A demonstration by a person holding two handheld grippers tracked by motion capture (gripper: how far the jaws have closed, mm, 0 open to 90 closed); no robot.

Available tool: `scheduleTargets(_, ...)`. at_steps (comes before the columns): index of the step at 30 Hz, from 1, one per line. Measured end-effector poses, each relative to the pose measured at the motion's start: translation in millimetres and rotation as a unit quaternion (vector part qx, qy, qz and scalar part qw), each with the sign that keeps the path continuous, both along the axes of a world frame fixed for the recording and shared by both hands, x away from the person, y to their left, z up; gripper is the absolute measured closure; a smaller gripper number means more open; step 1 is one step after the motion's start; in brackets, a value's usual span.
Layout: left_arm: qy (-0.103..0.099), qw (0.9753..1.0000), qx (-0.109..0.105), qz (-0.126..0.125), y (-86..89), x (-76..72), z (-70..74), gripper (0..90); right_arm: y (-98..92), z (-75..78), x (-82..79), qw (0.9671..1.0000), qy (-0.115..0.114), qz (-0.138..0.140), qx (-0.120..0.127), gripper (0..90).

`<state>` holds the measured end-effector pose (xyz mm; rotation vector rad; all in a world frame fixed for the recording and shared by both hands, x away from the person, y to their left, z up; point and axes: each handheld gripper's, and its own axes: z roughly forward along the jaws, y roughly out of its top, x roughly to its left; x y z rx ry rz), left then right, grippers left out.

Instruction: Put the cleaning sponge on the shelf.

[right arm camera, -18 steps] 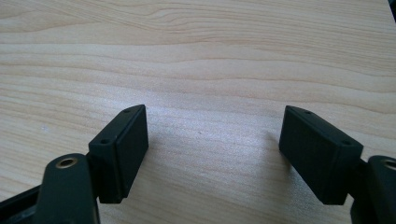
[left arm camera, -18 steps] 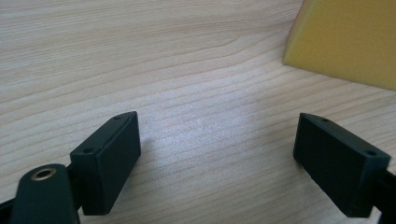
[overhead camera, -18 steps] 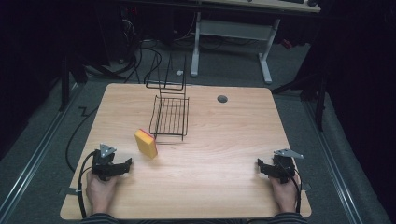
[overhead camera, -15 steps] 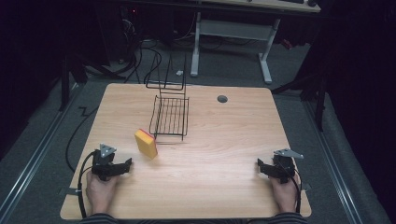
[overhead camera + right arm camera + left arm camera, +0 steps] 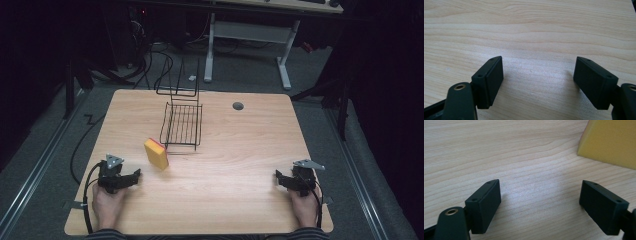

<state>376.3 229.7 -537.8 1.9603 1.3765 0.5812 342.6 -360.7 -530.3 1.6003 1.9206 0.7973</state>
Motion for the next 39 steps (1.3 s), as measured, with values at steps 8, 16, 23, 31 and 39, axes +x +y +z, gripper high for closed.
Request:
scheduleTargets(8,0.001,1.0000,0.000,-0.004,1.0,0.1,0.1,18.1,-0.1,0.1,0.0,1.0000,0.000,0.000,0.000,24.2)
scheduleTargets(16,0.001,1.0000,-0.007,-0.005,2.2,0.3,0.1,17.9,-0.1,0.0,0.0,1.0000,0.000,0.001,0.000,24.1)
scheduleTargets(23,0.006,0.9997,-0.022,-0.003,3.2,-1.0,0.8,15.4,-0.2,0.0,-0.1,1.0000,0.000,0.003,-0.001,24.0)
scheduleTargets(31,0.002,0.9980,-0.063,-0.003,5.6,-2.0,10.2,15.2,-0.2,0.0,-0.2,1.0000,0.000,0.003,-0.001,24.1)
scheduleTargets(39,-0.017,0.9954,-0.092,-0.019,7.6,-5.9,24.5,15.2,-0.2,0.0,-0.2,1.0000,0.000,0.003,-0.001,24.0)
